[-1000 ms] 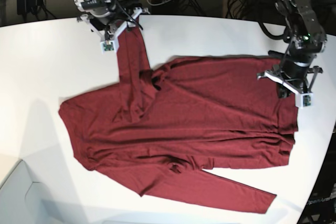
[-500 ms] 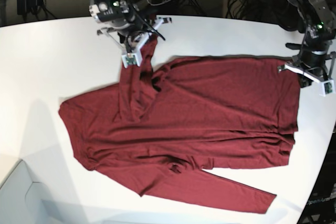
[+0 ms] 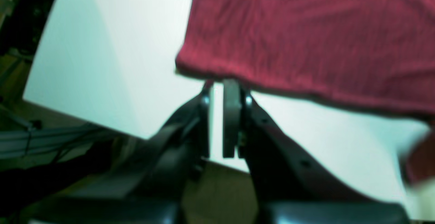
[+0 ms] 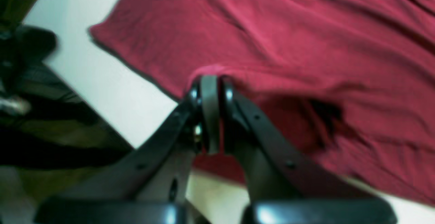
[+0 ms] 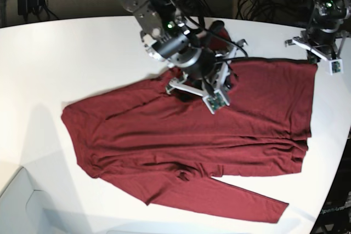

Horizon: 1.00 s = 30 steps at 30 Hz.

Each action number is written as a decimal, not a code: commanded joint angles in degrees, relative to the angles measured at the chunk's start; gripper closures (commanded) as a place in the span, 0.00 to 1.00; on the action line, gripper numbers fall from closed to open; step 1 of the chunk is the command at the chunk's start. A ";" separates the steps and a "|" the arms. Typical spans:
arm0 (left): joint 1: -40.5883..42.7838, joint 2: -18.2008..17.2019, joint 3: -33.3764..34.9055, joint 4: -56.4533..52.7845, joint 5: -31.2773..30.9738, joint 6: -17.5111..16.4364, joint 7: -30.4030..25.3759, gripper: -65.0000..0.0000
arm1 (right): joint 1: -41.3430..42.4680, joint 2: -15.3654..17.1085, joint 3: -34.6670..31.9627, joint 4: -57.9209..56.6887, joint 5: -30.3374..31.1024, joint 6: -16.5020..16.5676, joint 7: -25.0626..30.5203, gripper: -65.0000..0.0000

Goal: Layout the t-shirt on the table in an organized manner, then fold the t-shirt properly
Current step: 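Carry the sleeve with the right gripper across the shirt toward the left gripper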

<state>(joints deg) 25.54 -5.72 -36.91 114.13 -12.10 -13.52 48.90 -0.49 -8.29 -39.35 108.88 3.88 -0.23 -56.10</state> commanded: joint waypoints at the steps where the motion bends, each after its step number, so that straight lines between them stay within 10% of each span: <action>1: 0.88 -0.48 0.03 1.17 -0.34 0.11 -1.30 0.92 | 1.33 -0.71 -0.25 0.09 1.79 -0.17 1.37 1.00; 13: 9.49 0.57 0.82 0.47 -14.94 0.11 -1.30 0.92 | 8.89 -0.71 -0.43 -9.85 19.37 -0.17 7.52 1.00; 23: 8.53 7.69 7.15 -2.79 -16.96 0.29 -1.21 0.91 | 11.26 -0.71 -0.51 -14.33 20.52 -0.17 8.40 0.96; 30: 8.35 7.87 13.83 -4.28 -17.05 0.64 -1.30 0.44 | 11.52 -0.71 -0.60 -13.89 20.52 -0.17 8.49 0.68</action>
<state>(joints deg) 33.76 2.33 -22.85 108.95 -28.56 -12.75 48.42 10.04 -8.16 -39.92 93.84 23.59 -0.25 -48.84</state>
